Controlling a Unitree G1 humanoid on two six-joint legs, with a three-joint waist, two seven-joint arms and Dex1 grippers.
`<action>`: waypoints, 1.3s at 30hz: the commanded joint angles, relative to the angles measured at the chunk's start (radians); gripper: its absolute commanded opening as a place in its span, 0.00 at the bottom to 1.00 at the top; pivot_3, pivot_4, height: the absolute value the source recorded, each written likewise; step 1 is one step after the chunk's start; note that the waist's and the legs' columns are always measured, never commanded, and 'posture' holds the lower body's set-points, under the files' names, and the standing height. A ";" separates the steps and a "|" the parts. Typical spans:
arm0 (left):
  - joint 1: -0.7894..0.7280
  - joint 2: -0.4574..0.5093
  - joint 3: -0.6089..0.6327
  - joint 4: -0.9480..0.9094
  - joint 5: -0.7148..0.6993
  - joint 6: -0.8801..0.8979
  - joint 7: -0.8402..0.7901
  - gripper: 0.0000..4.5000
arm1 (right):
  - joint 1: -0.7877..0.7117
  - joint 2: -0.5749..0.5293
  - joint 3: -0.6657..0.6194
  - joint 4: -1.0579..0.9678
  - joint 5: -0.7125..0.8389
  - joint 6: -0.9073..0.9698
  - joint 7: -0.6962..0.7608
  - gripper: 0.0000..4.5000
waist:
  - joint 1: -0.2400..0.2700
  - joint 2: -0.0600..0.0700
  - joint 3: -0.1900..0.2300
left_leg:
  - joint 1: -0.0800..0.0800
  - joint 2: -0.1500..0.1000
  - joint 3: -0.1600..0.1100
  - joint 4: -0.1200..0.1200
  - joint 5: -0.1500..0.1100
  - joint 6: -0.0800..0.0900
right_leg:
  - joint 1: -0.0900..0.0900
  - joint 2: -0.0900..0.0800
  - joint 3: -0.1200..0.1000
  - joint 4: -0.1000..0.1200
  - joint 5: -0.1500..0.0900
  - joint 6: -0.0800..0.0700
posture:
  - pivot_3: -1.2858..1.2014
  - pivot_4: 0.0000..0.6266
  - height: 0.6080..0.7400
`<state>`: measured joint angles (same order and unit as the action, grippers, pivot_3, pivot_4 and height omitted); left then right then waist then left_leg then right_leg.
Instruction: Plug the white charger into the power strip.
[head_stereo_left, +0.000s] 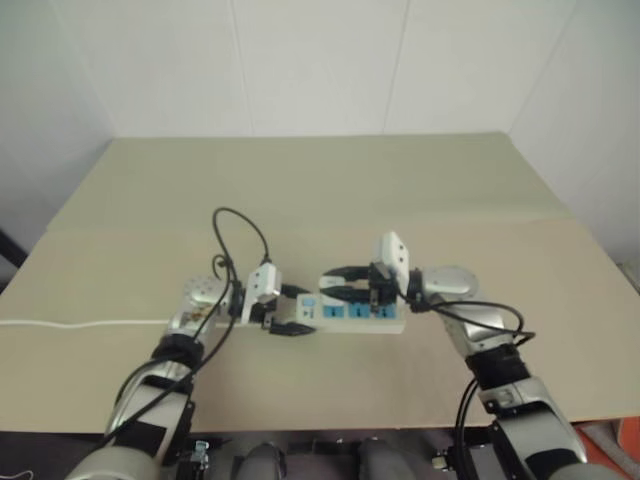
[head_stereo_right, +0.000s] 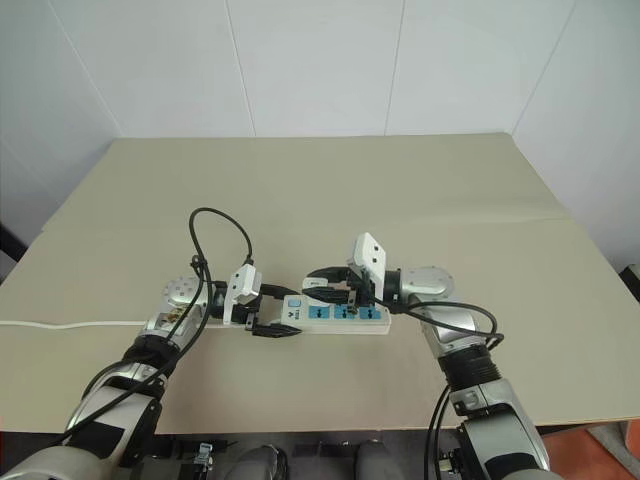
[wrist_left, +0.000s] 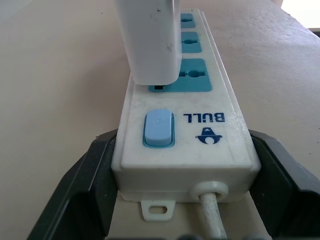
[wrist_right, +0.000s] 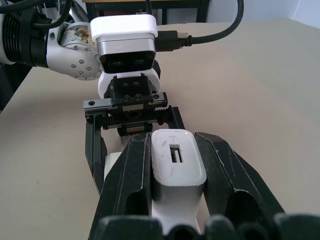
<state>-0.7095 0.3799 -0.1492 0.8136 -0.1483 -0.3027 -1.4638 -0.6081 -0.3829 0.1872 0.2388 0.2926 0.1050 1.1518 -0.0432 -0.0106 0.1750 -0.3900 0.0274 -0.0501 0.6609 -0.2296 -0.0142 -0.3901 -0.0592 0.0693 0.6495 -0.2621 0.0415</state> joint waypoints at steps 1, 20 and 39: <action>-0.006 0.013 -0.010 0.008 0.022 0.006 0.000 0.73 | 0.008 0.000 -0.012 -0.001 -0.004 -0.045 0.011 0.26 | 0.000 0.000 0.000 | 0.000 0.000 0.000 0.000 0.000 0.000 | 0.000 0.000 0.000 0.000 0.000 0.000 | 0.52 0.24 1.00; -0.002 0.015 -0.010 -0.003 0.016 0.009 -0.005 0.73 | 0.014 0.025 0.029 0.166 -0.066 -0.142 0.045 0.26 | -0.002 -0.002 -0.001 | 0.002 0.000 0.000 0.000 0.000 0.000 | 0.001 0.000 0.000 0.000 0.000 0.000 | 0.52 0.24 1.00; 0.004 0.022 -0.008 -0.013 0.011 0.015 -0.012 0.73 | 0.007 0.042 0.080 0.284 -0.123 -0.160 0.073 0.26 | -0.005 -0.008 -0.008 | 0.005 0.002 0.000 -0.001 0.000 0.000 | 0.003 0.002 0.000 0.000 0.000 0.000 | 0.52 0.24 1.00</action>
<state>-0.7078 0.3920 -0.1519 0.8140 -0.1440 -0.2837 -1.4599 -0.6321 -0.3349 0.1978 0.4473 0.2489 -0.1220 1.2159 -0.0485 -0.0185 0.1668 -0.3852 0.0296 -0.0497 0.6603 -0.2296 -0.0142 -0.3871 -0.0572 0.0697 0.6500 -0.2619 0.0412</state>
